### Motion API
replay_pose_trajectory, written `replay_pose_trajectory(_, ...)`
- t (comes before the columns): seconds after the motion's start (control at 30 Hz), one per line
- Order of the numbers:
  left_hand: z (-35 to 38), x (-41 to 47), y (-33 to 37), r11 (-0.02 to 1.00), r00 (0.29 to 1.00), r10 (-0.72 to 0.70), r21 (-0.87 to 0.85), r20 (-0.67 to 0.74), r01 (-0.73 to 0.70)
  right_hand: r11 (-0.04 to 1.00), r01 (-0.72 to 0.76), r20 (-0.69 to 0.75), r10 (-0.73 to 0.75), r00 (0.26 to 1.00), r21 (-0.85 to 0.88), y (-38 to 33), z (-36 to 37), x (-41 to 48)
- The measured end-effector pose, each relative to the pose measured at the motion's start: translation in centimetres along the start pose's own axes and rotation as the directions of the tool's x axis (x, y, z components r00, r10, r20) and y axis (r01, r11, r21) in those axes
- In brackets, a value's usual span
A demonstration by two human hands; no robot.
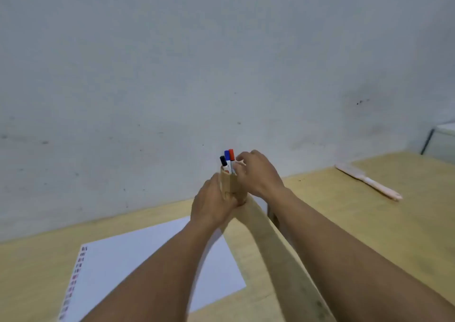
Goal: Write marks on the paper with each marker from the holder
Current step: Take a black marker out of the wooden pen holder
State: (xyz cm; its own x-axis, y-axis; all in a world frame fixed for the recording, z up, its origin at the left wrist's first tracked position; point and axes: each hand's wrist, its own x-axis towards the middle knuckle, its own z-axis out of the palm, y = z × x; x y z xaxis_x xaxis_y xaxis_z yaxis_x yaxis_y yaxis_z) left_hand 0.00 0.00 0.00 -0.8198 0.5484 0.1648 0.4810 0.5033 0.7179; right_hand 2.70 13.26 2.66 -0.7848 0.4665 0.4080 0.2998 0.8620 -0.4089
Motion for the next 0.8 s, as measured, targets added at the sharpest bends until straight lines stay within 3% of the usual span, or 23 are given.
replay_pose_trajectory(0.17,2.8,2.3,-1.4,0.998,0.999,-0.009,-0.070,-0.045,0.006,0.997,-0.051,0.036,0.049,0.998,0.059,0.2,1.8,1.4)
replay_pose_trajectory(0.47,4.2,3.9,-2.8,0.999,0.994,-0.018,-0.042,-0.107,0.014,0.989,-0.105,0.078,0.098,0.992,0.105,0.5,3.1,3.0)
replay_pose_trajectory(0.8,3.8,3.8,-2.6,0.993,0.995,-0.089,-0.083,-0.044,0.085,0.993,0.037,-0.058,-0.031,0.998,0.111,0.0,0.4,2.4)
